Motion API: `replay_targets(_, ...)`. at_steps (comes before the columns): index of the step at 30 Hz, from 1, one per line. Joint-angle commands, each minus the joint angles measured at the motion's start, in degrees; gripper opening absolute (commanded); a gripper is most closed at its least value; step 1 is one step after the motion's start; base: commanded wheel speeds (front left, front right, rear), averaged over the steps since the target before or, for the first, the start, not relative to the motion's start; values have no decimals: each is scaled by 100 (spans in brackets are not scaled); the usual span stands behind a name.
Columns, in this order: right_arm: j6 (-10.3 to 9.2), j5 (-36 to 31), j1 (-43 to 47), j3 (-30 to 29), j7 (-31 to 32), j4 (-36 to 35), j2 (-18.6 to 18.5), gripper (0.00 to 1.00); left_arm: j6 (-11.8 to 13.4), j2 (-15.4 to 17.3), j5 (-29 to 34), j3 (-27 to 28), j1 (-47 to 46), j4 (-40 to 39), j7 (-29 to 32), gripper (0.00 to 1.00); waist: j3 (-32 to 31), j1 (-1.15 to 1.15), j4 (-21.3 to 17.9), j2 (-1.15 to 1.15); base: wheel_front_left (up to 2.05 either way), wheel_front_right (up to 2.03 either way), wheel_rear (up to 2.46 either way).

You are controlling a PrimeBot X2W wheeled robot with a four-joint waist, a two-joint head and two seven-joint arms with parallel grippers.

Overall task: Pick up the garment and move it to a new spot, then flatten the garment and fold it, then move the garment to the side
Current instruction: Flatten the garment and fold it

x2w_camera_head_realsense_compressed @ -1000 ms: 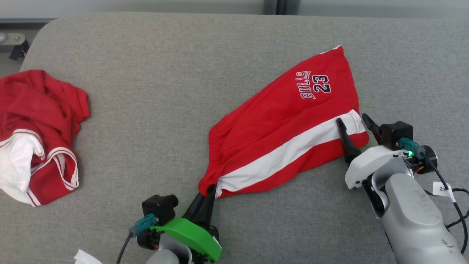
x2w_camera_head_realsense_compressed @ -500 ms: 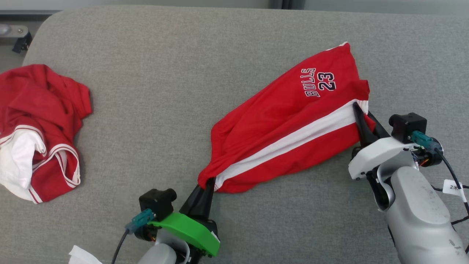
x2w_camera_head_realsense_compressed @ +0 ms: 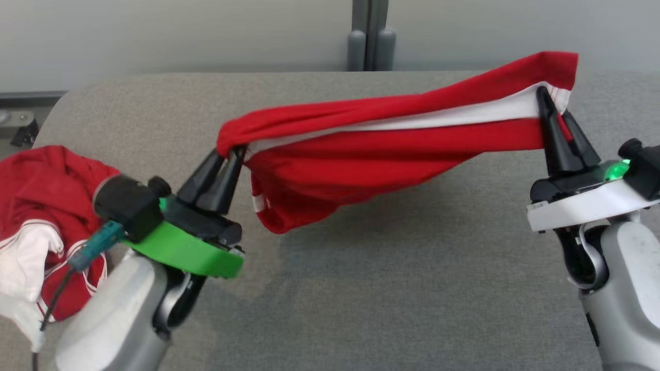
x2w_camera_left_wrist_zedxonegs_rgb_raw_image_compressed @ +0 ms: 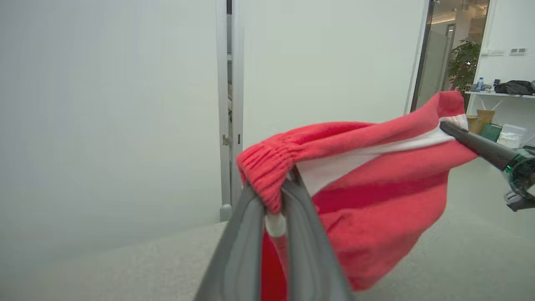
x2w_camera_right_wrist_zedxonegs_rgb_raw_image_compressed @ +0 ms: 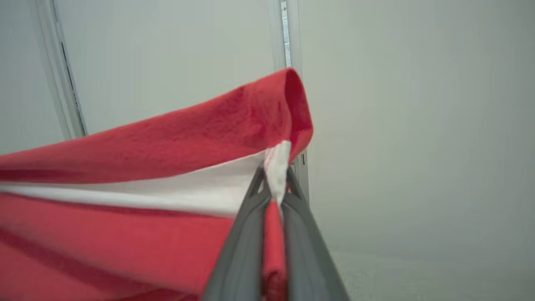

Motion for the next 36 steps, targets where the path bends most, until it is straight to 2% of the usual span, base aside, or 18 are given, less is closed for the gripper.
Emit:
replay_targets(1, -11, 81, 60, -24, 8, -142, -136, 0, 9, 177, -77, 6, -196, -65, -6, 0, -298, 0, -345, 0, 0, 0, 0)
replay_targets(7, -12, 295, -230, -132, 583, -944, -496, 0, 11, 770, -448, -161, -1172, -296, 343, 0, -109, 0, -597, 0, 0, 0, 0)
replay_targets(12, -11, 226, -756, -91, 965, -1010, -588, 0, 11, 769, -777, -233, -1885, 5, 655, 0, 364, 0, -709, 0, 0, 0, 0)
replay_targets(18, -12, 85, -1951, 62, 839, -151, -491, 0, 11, 541, -919, -333, -2898, 930, 559, 0, 1119, 0, -783, 0, 0, 0, 0)
replay_targets(24, -17, -251, -3257, -12, 133, 1033, -279, 0, 11, 226, -780, -323, -3893, 1822, 80, 0, 1485, 0, -797, 0, 0, 0, 0)
replay_targets(26, -16, -288, -3398, -87, 43, 1322, -164, 0, 11, 87, -832, -393, -3854, 1991, 26, 0, 1470, 0, -769, 0, 0, 0, 0)
replay_targets(30, -16, -210, -2972, -189, -4, 1592, 28, 0, 11, -160, -982, -355, -3140, 2211, -14, 0, 1362, 0, -748, 0, 0, 0, 0)
replay_targets(36, -18, -107, -1358, -432, -9, 1533, 233, 0, 12, -633, -1020, -135, -1143, 2479, -16, 0, 1122, 0, -753, 0, 0, 0, 0)
